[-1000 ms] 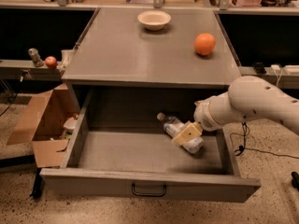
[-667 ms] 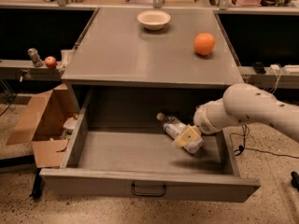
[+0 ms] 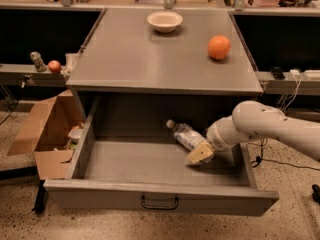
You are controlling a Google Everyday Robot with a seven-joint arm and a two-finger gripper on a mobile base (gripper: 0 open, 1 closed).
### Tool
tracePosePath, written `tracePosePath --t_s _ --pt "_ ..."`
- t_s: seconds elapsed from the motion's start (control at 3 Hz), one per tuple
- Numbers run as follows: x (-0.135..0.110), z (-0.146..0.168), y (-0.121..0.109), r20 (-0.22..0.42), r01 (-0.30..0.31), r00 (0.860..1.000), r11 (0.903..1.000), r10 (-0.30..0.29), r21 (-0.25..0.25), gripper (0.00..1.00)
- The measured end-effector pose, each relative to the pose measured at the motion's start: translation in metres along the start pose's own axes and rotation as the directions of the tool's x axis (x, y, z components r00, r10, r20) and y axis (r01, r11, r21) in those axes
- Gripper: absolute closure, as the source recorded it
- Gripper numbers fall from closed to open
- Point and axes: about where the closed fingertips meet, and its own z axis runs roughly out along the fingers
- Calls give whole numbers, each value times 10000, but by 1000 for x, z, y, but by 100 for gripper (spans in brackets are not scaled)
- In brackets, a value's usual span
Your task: Pick blue plastic bottle from top drawer and place on counter
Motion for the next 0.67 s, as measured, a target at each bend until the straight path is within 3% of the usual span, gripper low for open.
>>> tracePosePath --t_s 0.33,0.67 --pt "2 -1 -1 -16 32 10000 10000 -32 18 49" --pt "5 -7 -6 314 421 9986 9989 -428 222 72"
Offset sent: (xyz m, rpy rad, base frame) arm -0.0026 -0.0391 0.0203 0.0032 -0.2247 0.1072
